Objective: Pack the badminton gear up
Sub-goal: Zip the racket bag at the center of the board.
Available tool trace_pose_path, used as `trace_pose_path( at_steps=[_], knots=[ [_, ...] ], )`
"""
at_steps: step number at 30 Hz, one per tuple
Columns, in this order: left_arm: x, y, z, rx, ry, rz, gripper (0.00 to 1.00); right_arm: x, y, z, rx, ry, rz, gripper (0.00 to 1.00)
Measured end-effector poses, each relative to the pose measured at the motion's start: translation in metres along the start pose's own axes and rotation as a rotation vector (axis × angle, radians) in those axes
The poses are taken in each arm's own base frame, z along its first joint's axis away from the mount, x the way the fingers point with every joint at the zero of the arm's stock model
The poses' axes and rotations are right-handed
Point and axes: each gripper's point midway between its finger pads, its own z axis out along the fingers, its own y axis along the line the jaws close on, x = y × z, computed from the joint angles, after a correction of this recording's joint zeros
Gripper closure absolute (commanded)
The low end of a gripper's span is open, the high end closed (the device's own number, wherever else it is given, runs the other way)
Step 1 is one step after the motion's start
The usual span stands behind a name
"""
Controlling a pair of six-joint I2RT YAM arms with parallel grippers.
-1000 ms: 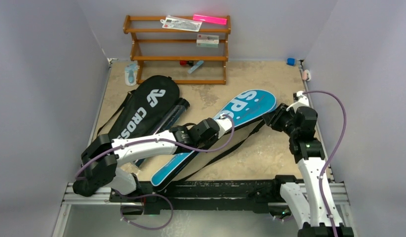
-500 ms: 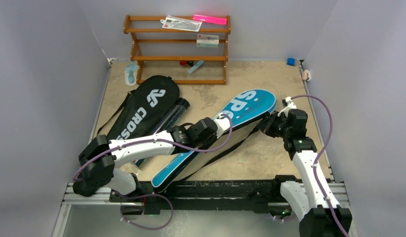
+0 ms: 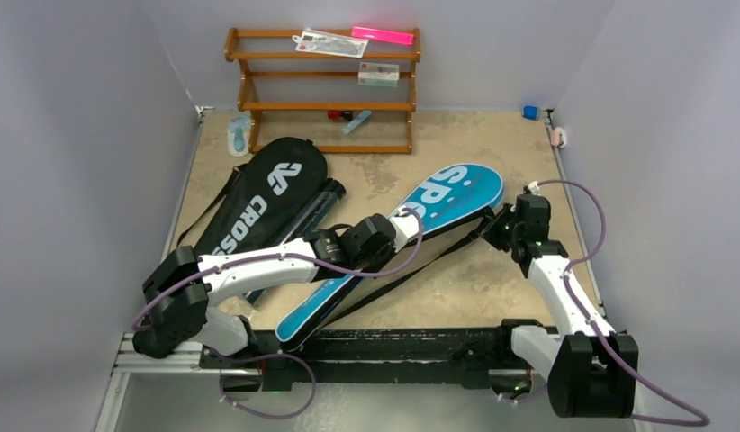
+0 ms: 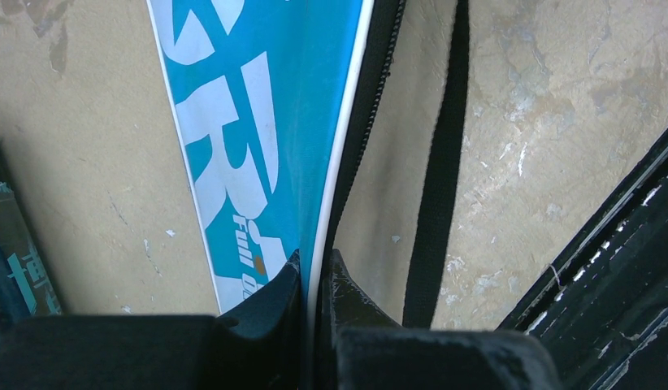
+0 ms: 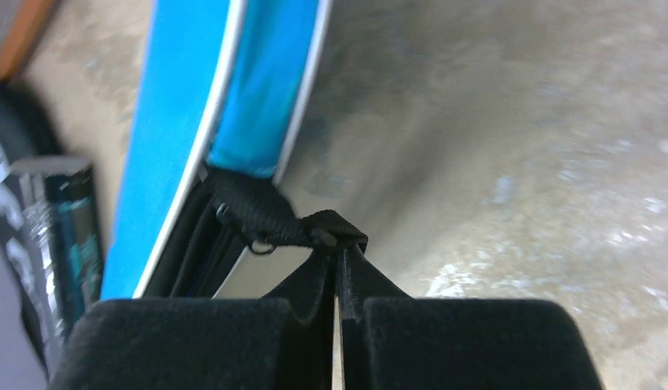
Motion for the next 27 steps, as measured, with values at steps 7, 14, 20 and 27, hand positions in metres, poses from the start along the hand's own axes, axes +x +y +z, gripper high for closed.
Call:
trace_pose_path(
  at_steps=[7,14,20,27],
  knots=[
    [0.003,0.0,0.0,0.003,0.007,-0.001,1.0,-0.004,-0.03,0.005,0.166,-0.04,0.063,1.0],
    [0.003,0.001,0.0,0.002,0.008,-0.001,1.0,-0.011,-0.03,0.003,0.168,-0.074,0.056,0.99],
    [0.004,0.002,0.0,0.0,0.01,-0.007,1.0,-0.019,-0.022,-0.005,0.128,-0.11,0.028,0.96],
    [0.003,0.002,-0.001,-0.002,0.008,-0.022,1.0,-0.026,-0.007,-0.018,0.077,-0.114,-0.029,0.93]
  ],
)
